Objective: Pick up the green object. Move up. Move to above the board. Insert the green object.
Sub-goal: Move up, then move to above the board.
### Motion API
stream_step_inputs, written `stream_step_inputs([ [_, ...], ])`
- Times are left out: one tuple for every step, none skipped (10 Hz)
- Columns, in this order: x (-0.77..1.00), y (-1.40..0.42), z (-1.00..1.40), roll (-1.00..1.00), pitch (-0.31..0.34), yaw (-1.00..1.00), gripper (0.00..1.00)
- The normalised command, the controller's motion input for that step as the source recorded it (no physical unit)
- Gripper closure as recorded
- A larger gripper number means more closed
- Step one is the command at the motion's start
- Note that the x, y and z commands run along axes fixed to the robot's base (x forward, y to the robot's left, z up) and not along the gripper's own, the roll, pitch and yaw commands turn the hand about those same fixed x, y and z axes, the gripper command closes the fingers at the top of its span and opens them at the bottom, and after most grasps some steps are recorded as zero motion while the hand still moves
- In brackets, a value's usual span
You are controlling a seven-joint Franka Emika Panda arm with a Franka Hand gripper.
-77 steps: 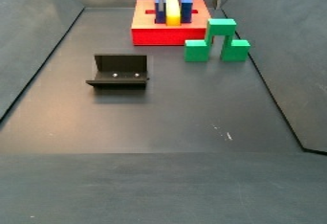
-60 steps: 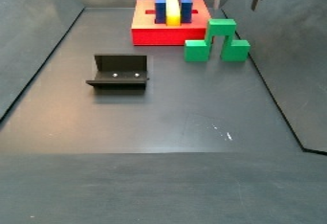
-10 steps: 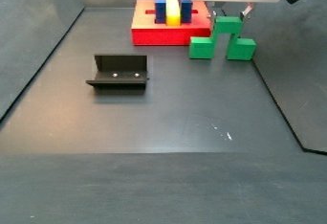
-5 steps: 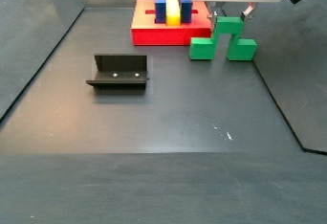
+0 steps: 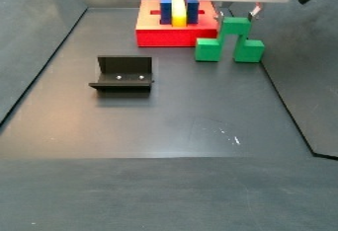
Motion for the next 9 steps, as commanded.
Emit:
stream_step_inputs([
  [-0.05, 0.07, 0.82, 0.01, 0.046, 0.02, 1.0],
  [-0.1, 0.04, 0.6, -0.03, 0.078, 0.01, 1.0],
  [-0.06, 0.01, 0.33, -0.08, 0.049, 0.0, 1.0],
  [0.0, 0.0, 1.4, 0.0, 0.0, 0.0, 1.0],
  [0.0, 0.0, 1.4, -0.01, 0.013, 0.0, 1.0],
  [-0.06, -0.01, 1.4, -0.03, 0.045, -0.01, 1.0],
  [-0.05, 0.0, 1.4, -0.07, 0.001, -0.01, 1.0],
  [0.03, 0.0, 1.4, -0.06, 0.035, -0.01, 1.0],
  [0.05, 0.0, 0.7, -0.06, 0.087, -0.01, 1.0],
])
